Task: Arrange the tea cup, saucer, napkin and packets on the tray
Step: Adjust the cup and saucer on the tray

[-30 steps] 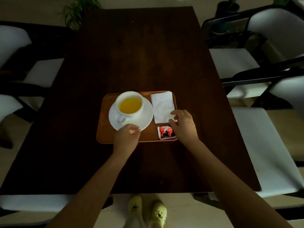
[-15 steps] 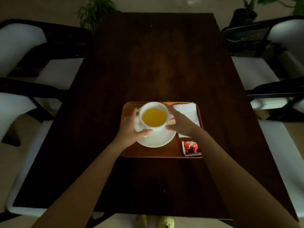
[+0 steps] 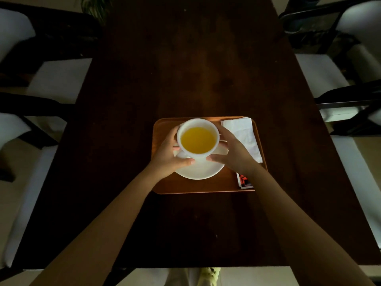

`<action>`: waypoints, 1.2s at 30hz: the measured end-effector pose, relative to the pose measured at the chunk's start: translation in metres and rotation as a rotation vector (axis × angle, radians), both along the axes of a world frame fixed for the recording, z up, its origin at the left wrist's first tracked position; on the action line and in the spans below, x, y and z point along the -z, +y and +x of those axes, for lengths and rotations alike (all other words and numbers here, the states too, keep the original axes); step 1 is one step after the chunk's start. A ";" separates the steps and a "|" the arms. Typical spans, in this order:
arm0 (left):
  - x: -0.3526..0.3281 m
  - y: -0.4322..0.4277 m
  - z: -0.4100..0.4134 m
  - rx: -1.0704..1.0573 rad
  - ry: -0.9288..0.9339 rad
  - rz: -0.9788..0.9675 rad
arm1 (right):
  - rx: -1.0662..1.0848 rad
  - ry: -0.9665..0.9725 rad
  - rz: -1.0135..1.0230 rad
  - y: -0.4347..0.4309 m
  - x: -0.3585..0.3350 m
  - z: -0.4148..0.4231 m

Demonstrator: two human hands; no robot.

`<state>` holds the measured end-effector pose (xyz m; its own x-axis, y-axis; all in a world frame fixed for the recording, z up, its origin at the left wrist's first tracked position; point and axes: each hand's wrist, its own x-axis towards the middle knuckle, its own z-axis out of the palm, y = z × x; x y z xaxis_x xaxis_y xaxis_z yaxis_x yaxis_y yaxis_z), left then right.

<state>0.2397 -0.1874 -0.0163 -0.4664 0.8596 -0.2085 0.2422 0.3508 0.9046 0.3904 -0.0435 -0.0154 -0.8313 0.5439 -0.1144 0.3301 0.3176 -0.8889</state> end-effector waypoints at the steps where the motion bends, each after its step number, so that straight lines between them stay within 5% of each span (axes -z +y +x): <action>1: 0.001 0.000 -0.002 -0.009 -0.024 0.008 | 0.029 0.011 -0.009 -0.003 0.001 0.001; 28: 0.000 0.010 -0.050 0.380 -0.051 -0.148 | 0.272 -0.050 0.188 -0.052 0.013 0.010; 32: -0.015 0.002 -0.073 0.204 -0.089 -0.158 | 0.395 -0.101 0.235 -0.052 0.007 0.020; 36: -0.011 0.014 -0.081 -0.098 0.187 -0.196 | 0.629 -0.214 0.221 -0.053 0.002 0.023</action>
